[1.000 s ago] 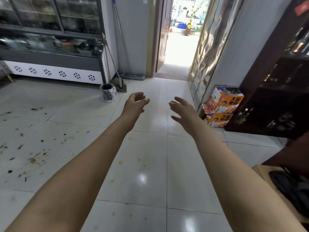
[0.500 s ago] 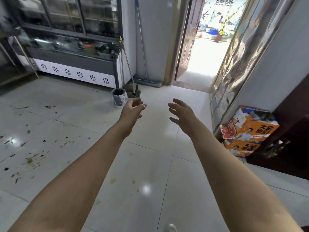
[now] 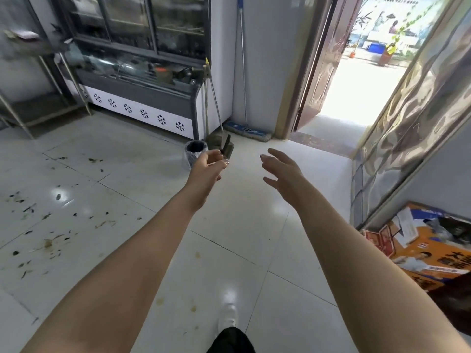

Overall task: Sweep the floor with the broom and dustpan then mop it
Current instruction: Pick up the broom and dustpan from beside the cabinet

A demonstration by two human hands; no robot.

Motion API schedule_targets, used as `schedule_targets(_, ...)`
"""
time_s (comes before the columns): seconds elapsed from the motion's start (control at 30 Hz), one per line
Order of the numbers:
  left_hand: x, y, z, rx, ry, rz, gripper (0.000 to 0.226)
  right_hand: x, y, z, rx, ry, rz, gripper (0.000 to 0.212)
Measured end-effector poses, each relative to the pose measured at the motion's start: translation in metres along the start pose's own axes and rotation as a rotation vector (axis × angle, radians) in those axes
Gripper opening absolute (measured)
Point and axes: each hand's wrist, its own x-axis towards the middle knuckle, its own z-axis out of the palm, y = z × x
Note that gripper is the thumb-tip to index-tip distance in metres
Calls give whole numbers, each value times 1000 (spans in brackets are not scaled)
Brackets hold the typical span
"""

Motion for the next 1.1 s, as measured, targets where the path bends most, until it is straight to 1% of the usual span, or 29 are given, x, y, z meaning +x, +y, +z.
schedule_targets(0.13,75,-3,18,-21,13,0,27,79,-8,-8,-31,-6,2,55)
schedule_targets(0.2,117,-2,23,-24,8,18,28,125,-15,-6,-42,-11,6,54)
schedule_targets(0.4,236,9,32,-63,47,-6,32,242,-39,4,-37,-13,39,53)
schedule_targets(0.63,331,24,42,-38,76,6,31,337,-62,8,-50,-52,50,56)
schedule_targets(0.77,375,22,49,-34,84,-4,19,391,-70,8,-69,-74,56,57)
schedule_targets(0.9,436,19,62,-7,121,2,14,459,-78,3,-59,-85,60,57)
schedule_targets(0.97,472,20,72,-1,150,16,15,496,-83,-1,-74,-99,68,56)
schedule_targets(1.1,541,24,98,-54,226,15,15,573,-99,-15,-125,-140,71,53)
